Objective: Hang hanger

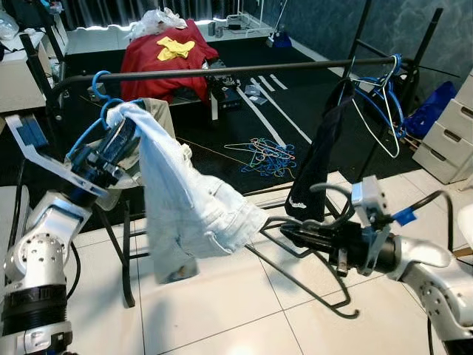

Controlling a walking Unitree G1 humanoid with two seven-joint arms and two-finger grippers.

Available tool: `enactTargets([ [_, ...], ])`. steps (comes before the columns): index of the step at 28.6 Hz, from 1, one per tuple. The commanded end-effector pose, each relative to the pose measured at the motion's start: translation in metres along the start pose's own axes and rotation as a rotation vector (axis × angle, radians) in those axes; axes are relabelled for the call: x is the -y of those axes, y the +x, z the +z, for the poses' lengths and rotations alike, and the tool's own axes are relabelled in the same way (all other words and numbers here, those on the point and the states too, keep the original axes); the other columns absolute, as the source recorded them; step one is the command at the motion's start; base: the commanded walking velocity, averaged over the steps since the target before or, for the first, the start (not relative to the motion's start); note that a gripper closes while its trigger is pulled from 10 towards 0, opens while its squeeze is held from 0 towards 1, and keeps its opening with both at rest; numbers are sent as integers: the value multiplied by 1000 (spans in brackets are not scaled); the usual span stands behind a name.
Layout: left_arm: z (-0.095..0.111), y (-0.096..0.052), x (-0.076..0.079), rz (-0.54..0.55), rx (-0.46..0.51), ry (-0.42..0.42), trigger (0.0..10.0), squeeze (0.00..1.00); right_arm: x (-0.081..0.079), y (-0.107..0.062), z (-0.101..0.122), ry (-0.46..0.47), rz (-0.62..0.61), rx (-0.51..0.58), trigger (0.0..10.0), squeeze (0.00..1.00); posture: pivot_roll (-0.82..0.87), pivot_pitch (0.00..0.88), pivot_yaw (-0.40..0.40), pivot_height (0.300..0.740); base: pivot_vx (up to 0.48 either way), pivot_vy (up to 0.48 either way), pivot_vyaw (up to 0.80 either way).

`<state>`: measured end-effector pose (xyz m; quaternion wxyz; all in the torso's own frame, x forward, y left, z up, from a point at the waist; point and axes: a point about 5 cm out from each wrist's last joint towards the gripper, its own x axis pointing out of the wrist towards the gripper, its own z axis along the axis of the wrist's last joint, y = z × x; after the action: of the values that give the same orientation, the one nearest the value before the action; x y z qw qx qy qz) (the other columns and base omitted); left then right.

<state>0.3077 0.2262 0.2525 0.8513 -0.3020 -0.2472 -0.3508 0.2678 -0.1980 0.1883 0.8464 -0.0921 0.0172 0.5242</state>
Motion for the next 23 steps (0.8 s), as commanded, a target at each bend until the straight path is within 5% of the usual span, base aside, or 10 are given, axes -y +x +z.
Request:
enactTargets([
  [1,13,2,4,-29,36,39,0,0,1,-2,-13,-21,-31,-89,0,0,-217,57,22,740,0,0,0],
  [7,14,3,2,-2,32,67,0,0,7,-1,-13,-23,-109,-44,0,0,-211,51,20,740,0,0,0],
  [8,14,4,2,8,29,79,0,0,2,3,-7,55,-90,56,0,0,-207,46,23,740,0,0,0],
  [10,14,4,2,8,29,79,0,0,2,3,-7,55,-90,56,0,0,-207,46,23,740,0,0,0],
  [13,14,10,2,37,34,99,0,0,-21,15,1,227,60,217,0,0,-207,42,30,740,0,0,0],
  [16,12,13,2,51,30,110,0,0,-26,23,-3,227,66,215,0,0,-203,45,30,740,0,0,0],
  [22,-3,22,4,99,-62,184,0,0,-28,43,-29,87,49,27,0,0,-198,56,26,740,0,0,0],
  [23,-13,22,4,113,-135,242,0,0,-19,50,-34,-40,-19,-41,0,0,-200,60,25,740,0,0,0],
])
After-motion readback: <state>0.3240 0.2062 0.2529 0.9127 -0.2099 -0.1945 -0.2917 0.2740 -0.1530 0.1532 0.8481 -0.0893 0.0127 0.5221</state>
